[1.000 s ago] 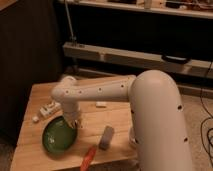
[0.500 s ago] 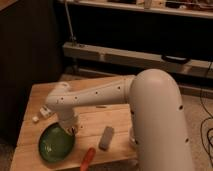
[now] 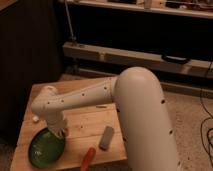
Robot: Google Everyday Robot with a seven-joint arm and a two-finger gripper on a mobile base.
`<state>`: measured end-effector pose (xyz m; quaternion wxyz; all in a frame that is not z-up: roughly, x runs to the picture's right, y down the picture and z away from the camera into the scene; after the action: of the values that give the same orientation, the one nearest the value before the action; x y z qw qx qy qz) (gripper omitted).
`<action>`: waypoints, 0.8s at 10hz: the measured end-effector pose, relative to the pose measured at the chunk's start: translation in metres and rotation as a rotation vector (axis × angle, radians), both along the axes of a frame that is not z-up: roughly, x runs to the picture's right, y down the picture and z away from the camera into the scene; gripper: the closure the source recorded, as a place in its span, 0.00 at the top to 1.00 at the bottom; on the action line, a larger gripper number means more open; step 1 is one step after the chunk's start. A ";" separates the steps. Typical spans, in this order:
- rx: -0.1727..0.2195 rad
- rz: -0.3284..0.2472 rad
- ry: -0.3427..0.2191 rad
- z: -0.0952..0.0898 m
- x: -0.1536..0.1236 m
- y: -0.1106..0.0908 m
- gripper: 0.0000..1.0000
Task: Drag the ceramic bowl in a circle
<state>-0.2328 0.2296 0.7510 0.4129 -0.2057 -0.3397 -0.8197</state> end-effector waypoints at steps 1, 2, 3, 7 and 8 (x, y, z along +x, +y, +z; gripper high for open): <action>0.002 -0.010 -0.005 0.002 -0.008 -0.003 0.00; 0.002 -0.015 -0.012 0.004 -0.017 -0.006 0.00; -0.003 -0.008 -0.013 0.005 -0.025 -0.008 0.00; -0.006 0.028 0.013 0.021 -0.013 -0.029 0.00; -0.007 0.036 0.017 0.024 -0.009 -0.032 0.00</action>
<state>-0.2422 0.1973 0.7750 0.4298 -0.2081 -0.3428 -0.8090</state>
